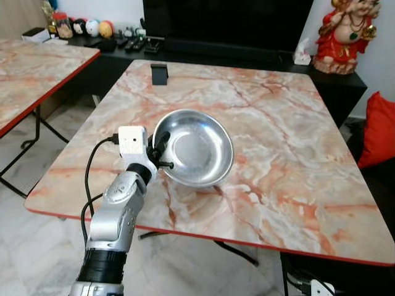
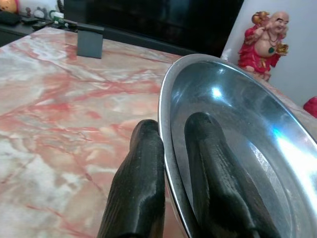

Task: Setting the table

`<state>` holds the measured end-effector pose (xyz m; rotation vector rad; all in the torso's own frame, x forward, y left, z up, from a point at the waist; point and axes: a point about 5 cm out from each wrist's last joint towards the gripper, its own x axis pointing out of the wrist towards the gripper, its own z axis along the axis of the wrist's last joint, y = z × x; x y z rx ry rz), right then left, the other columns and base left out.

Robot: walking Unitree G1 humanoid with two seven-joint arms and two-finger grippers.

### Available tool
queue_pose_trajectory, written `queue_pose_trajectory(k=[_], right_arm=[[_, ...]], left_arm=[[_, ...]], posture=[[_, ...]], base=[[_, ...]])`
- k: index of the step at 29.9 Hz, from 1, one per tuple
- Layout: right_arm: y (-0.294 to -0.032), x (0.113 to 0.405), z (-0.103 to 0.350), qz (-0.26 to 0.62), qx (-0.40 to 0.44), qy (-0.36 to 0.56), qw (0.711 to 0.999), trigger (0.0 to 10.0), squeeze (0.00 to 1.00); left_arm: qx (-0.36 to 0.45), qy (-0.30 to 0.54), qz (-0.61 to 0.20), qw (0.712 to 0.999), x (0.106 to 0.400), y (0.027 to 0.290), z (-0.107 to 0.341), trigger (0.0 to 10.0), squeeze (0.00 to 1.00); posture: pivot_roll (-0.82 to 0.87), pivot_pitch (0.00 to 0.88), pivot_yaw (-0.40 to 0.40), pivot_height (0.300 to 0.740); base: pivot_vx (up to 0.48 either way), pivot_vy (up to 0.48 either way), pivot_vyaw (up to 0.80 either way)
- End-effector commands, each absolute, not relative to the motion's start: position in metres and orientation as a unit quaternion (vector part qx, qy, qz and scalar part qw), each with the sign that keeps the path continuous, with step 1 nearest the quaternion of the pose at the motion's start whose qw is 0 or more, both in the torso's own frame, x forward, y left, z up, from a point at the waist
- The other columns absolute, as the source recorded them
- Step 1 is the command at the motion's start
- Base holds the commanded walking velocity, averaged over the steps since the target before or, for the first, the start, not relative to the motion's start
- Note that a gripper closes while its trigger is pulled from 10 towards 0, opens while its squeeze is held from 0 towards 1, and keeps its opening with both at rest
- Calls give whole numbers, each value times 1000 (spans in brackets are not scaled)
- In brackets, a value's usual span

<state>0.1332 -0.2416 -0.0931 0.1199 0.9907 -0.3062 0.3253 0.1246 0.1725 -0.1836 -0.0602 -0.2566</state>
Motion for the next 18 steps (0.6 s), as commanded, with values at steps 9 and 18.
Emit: queue_pose_trajectory(k=[9,18], right_arm=[[-245,130,-93,-147,51,477,865,10000,0],[-246,131,-93,-145,49,477,865,10000,0]], left_arm=[[-96,-38,-129,986,325,123,175,10000,0],[-97,-39,-132,986,325,122,177,10000,0]], posture=[[98,0,-57,740],[96,0,-58,740]], base=[[0,-330,0],[0,-456,0]])
